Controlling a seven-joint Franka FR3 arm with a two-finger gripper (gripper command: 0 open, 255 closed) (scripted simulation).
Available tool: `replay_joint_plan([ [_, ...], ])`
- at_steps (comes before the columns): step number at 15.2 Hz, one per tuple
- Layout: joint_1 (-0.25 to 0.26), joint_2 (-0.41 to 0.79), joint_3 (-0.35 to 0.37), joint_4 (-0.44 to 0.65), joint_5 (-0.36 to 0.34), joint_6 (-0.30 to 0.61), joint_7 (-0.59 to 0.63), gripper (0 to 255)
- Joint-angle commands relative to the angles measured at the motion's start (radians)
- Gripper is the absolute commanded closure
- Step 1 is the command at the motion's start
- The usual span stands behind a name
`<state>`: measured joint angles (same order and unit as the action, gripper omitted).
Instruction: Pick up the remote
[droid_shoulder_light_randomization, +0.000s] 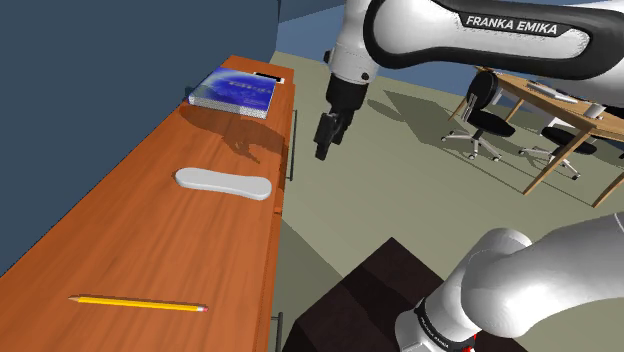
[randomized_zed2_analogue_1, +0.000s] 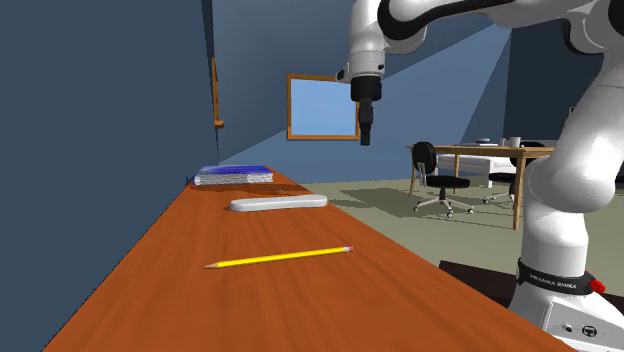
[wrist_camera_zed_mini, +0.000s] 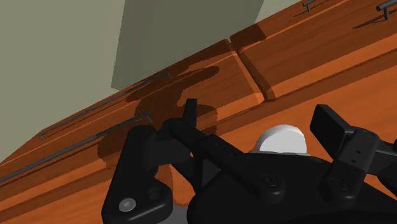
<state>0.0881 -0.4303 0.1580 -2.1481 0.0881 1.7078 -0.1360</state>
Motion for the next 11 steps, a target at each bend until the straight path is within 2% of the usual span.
replay_joint_plan([
  [1,0.012,0.071,0.017,0.032,-0.008,0.042,-0.021,0],
  [11,0.081,0.408,0.113,0.262,-0.089,0.150,-0.082,0],
])
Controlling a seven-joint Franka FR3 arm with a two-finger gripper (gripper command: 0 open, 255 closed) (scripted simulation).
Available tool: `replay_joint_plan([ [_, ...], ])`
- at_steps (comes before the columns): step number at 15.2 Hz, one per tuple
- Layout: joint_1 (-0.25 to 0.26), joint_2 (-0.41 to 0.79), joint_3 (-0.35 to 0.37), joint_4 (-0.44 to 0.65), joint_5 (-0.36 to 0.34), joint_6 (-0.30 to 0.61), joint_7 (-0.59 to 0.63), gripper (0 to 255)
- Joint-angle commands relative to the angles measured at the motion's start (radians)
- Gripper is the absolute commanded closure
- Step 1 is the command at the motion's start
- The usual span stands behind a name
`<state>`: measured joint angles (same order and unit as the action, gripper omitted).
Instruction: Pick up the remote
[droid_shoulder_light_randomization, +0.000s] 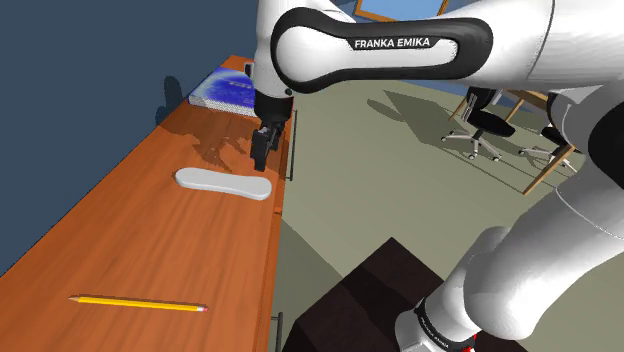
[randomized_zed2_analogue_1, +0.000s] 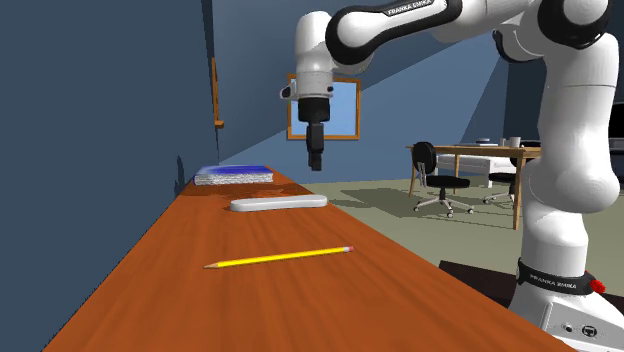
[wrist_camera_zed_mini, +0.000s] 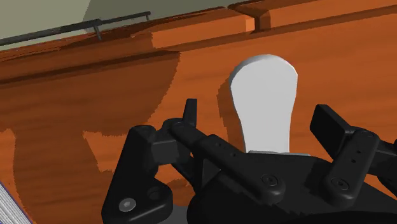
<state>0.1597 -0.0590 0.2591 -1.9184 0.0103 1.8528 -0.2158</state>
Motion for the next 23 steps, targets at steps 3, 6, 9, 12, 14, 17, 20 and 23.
replay_joint_plan([
  [3,0.036,0.139,0.037,0.116,-0.050,0.019,-0.014,0],
  [6,0.068,0.242,0.060,0.208,-0.093,0.025,-0.026,0],
  [9,0.069,0.248,0.058,0.176,-0.096,0.063,-0.023,0],
  [12,0.069,0.257,0.057,0.146,-0.100,0.101,-0.020,0],
  [14,0.069,0.262,0.057,0.131,-0.102,0.121,-0.018,0],
  [17,0.068,0.261,0.056,0.130,-0.102,0.121,-0.018,255],
  [20,0.068,0.262,0.056,0.132,-0.102,0.120,-0.019,255],
  [23,0.068,0.262,0.056,0.132,-0.102,0.121,-0.019,255],
])
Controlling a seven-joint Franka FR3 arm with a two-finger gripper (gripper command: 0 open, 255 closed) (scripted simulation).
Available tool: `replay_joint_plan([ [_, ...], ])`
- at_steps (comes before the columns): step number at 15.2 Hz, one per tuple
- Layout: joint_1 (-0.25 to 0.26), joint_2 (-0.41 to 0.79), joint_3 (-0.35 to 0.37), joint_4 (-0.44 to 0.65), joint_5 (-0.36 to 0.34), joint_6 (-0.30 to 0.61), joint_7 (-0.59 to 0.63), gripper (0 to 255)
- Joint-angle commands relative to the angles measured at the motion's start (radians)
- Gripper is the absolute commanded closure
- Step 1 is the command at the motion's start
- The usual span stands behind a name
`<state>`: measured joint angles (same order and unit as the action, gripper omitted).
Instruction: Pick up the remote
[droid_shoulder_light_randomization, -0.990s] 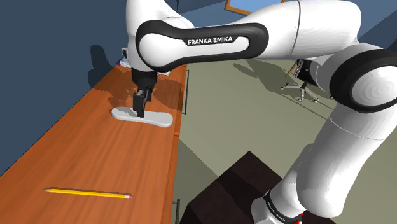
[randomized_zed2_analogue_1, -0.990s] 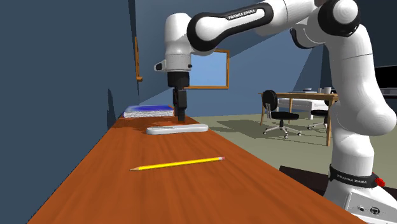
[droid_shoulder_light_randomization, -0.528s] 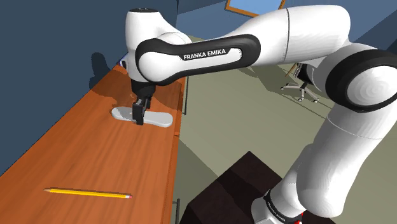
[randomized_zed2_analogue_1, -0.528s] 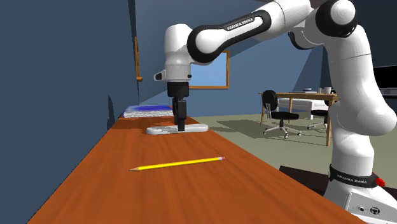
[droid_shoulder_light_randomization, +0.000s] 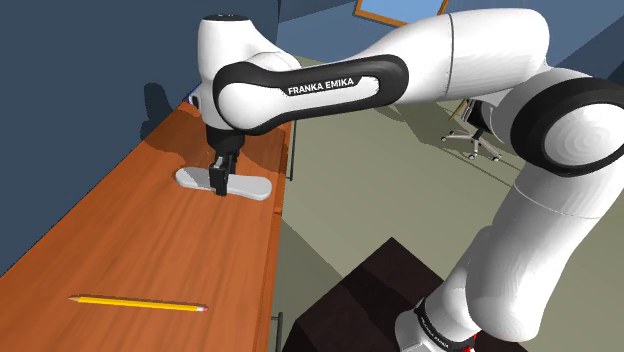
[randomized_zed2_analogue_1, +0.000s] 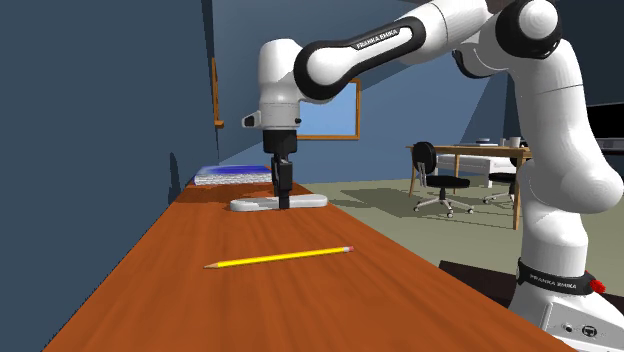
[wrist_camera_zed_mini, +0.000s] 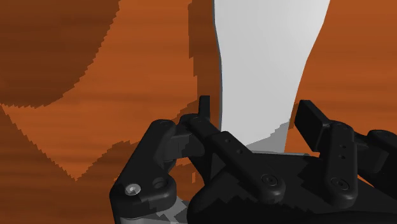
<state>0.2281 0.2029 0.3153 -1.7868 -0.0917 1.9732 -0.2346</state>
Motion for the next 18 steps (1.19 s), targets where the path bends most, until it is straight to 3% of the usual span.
replay_joint_plan([
  [1,0.000,0.000,0.000,0.000,0.000,0.000,0.000,255],
  [18,0.002,-0.027,0.005,0.167,0.013,-0.192,-0.012,255],
])
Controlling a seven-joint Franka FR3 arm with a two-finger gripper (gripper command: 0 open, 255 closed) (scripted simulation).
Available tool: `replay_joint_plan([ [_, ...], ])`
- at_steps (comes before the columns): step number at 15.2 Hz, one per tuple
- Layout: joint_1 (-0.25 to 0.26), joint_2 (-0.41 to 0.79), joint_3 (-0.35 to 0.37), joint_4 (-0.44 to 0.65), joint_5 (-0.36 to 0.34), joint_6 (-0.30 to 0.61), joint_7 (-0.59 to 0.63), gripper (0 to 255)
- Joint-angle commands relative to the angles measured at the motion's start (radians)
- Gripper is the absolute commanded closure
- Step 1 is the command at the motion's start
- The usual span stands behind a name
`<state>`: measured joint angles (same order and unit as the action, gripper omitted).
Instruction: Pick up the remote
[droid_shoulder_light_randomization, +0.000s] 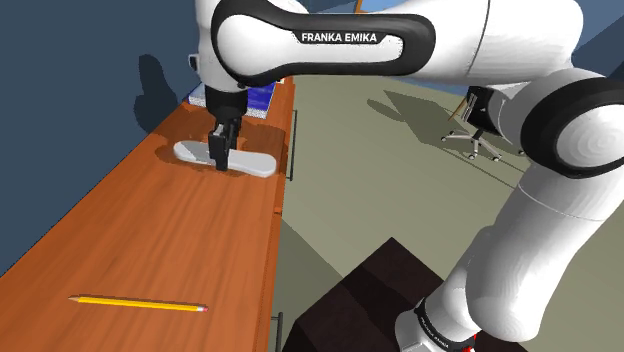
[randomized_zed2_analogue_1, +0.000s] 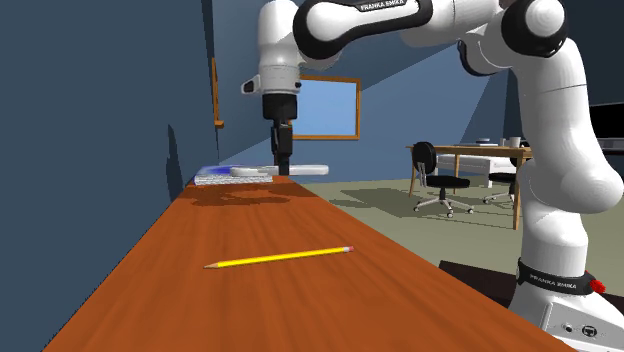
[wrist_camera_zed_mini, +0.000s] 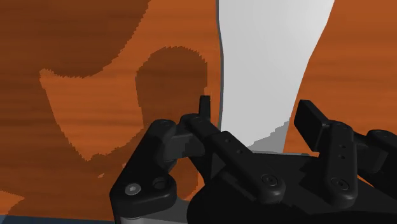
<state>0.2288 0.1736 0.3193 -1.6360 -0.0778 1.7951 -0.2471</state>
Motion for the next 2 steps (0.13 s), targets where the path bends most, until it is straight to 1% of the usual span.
replay_joint_plan([
  [1,0.001,0.002,0.001,0.018,0.000,-0.016,0.001,255],
  [2,0.001,0.002,0.001,0.018,-0.001,-0.016,0.001,255],
])
